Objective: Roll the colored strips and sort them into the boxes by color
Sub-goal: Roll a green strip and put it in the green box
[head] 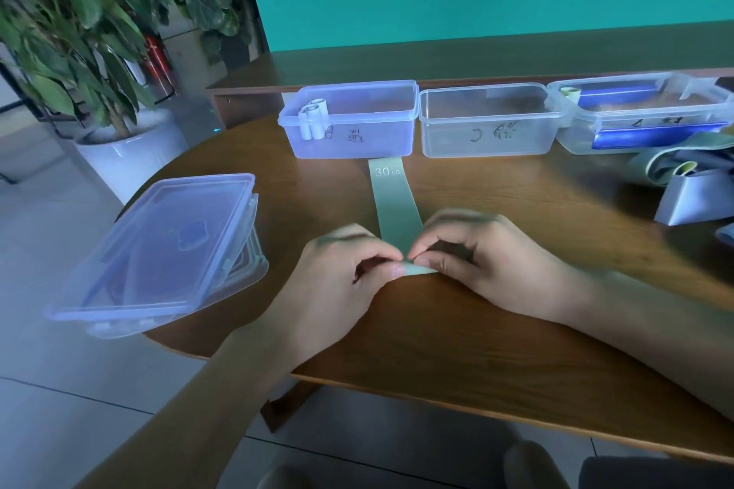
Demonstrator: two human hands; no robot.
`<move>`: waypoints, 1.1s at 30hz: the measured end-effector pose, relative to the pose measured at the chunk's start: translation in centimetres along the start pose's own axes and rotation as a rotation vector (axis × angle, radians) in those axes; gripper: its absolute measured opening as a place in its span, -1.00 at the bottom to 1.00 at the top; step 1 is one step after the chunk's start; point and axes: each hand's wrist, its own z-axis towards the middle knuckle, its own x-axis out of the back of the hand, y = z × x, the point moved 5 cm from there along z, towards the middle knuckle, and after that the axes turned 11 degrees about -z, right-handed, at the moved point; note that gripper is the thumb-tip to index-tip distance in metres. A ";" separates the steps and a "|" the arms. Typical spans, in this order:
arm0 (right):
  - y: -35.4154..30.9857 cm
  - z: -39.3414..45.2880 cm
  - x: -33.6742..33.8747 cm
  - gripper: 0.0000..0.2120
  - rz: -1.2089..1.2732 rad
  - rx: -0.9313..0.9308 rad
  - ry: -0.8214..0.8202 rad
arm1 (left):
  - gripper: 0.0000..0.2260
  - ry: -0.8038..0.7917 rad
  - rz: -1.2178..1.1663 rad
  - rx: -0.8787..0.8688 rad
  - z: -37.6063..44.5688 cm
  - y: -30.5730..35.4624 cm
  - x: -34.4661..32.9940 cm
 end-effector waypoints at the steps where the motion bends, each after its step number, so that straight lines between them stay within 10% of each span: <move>1: 0.1 0.1 0.0 -0.89 -0.001 0.021 -0.012 | -0.82 -0.003 0.004 -0.004 0.0 -0.1 0.0; 33: 2.0 1.2 -0.2 -0.75 -0.008 -0.088 0.028 | -0.69 0.016 0.053 0.099 1.0 -0.9 -0.4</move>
